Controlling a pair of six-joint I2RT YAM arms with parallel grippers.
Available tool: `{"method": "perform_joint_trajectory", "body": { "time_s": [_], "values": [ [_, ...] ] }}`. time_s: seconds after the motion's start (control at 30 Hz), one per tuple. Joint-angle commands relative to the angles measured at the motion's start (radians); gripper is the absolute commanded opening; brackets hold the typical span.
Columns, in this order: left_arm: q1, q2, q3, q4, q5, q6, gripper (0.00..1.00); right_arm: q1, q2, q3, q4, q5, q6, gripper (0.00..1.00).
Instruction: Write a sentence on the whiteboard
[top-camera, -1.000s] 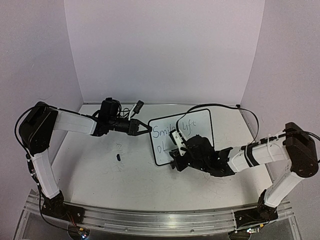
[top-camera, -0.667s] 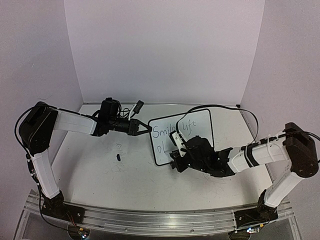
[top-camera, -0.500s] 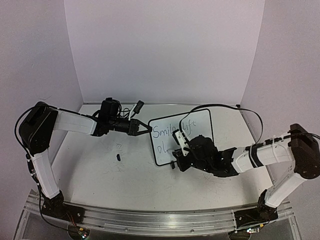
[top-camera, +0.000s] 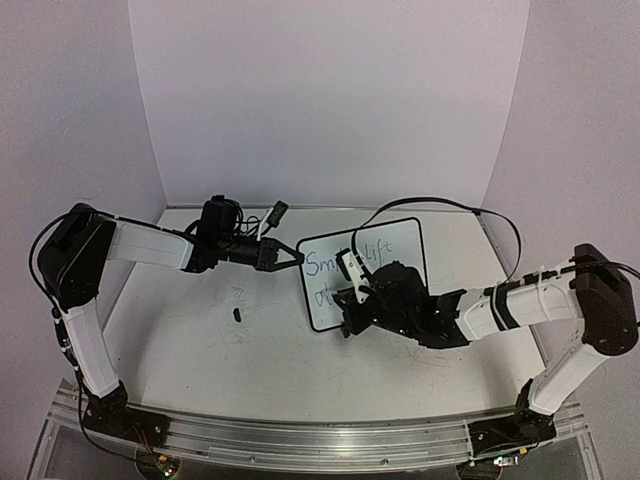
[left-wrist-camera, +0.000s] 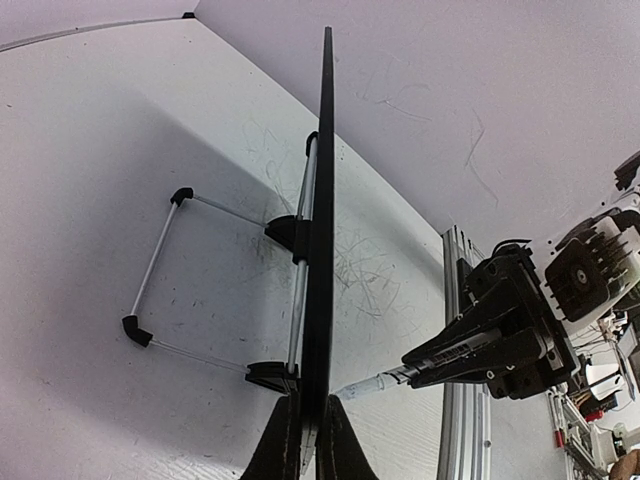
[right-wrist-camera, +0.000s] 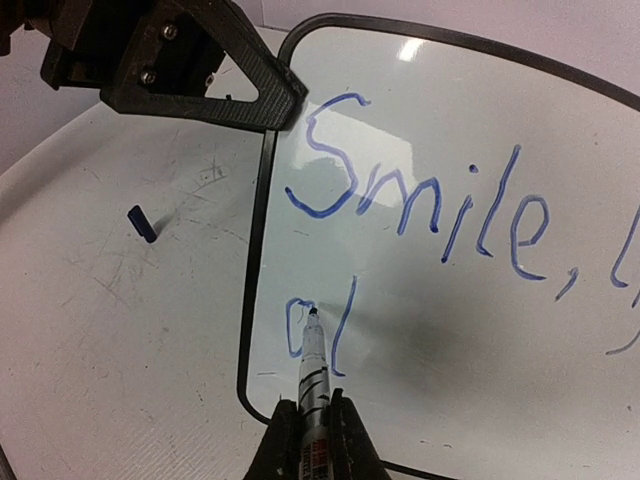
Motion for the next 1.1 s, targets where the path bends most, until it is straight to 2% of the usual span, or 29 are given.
{"method": "perform_joint_trajectory", "body": {
  "time_s": [0.0, 0.47, 0.6, 0.7, 0.77, 0.9, 1.07],
  "values": [
    [0.000, -0.055, 0.013, -0.005, 0.021, 0.003, 0.00, 0.000, 0.020, 0.045, 0.041, 0.022, -0.008, 0.00],
    [0.000, -0.053, 0.012, -0.005, 0.024, 0.002, 0.00, 0.000, 0.029, 0.039, -0.021, 0.136, 0.016, 0.00],
    [0.000, -0.053, 0.012, -0.005, 0.022, 0.002, 0.00, 0.003, -0.072, -0.006, -0.040, 0.206, 0.053, 0.00],
    [0.000, -0.052, 0.013, -0.004, 0.023, 0.003, 0.00, 0.007, -0.239, -0.109, 0.020, 0.149, 0.039, 0.00],
    [0.000, -0.050, 0.014, -0.006, 0.023, 0.002, 0.00, 0.004, -0.296, -0.152, 0.057, 0.098, 0.004, 0.00],
    [0.000, -0.051, 0.015, -0.005, 0.023, 0.002, 0.00, 0.000, -0.243, -0.124, 0.061, 0.098, -0.060, 0.00],
    [0.000, -0.058, 0.006, -0.005, 0.007, 0.004, 0.00, 0.000, -0.170, -0.065, 0.076, 0.016, -0.109, 0.00]
  ]
}}
